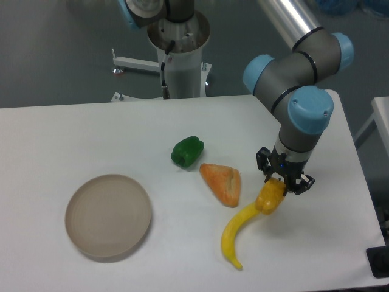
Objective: Pick up the yellow pepper from the table
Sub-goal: 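Lift the gripped yellow pepper up off the table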
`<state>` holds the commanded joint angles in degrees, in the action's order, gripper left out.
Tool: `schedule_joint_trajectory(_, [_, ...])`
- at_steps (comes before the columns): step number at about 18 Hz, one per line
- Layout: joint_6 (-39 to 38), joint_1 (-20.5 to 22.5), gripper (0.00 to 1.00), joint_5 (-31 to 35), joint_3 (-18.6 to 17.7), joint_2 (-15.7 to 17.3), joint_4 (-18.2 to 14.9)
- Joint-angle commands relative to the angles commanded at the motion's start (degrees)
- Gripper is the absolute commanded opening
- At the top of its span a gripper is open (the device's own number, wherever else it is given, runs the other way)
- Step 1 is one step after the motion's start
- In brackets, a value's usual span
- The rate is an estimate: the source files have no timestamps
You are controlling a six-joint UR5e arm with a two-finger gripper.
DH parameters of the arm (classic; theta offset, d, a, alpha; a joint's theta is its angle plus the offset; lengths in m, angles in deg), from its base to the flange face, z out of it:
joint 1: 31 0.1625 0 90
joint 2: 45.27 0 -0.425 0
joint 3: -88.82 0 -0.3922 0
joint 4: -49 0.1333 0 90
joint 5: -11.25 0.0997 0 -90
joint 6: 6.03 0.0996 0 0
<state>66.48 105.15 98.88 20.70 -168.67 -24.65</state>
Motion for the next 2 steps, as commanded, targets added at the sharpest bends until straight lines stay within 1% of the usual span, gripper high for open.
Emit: schedule_joint_trajectory(2, [-0.1, 0.0, 0.44, 0.0, 0.1, -0.1, 0.1])
